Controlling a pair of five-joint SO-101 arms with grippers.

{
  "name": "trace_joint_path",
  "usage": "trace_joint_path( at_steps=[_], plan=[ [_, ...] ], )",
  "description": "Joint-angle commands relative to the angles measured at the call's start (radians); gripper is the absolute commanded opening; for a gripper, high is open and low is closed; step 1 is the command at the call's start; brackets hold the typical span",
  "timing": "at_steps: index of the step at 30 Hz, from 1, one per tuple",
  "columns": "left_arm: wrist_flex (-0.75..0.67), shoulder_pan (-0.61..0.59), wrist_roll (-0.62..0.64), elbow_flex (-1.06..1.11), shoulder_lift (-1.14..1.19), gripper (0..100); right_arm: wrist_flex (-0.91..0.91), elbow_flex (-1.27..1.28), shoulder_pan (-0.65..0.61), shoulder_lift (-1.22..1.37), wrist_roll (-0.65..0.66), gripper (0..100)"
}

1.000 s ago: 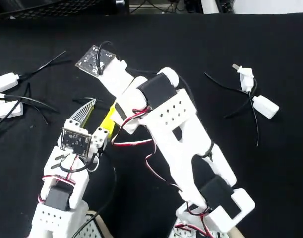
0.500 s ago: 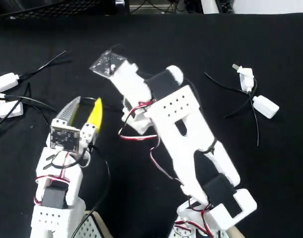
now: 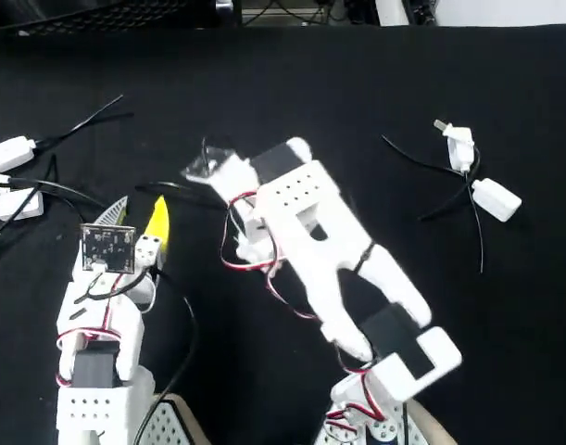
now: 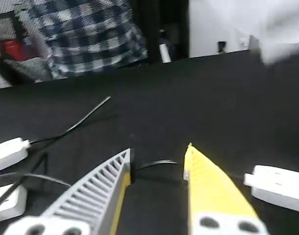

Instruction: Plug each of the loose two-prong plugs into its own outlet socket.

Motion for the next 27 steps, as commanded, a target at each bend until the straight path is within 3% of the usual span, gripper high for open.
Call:
trace_joint_path(
  at_steps=[1,7,15,27],
  plan=[
    [0.005,-0.031,0.006,0.016,-0.005,18,-0.092,0.076,0.002,0.024,0.008,1.5],
    [0.005,-0.031,0.006,0.016,-0.005,18,-0.238,0.176,0.002,0.094,0.006,2.8],
    [0.006,-0.031,0.006,0.016,-0.003,18,-0.287,0.157,0.002,0.153,0.006,18.1],
    [0.029,-0.031,0.008,0.016,-0.003,18,-0.307,-0.082,-0.005,0.166,0.008,18.7]
  ],
)
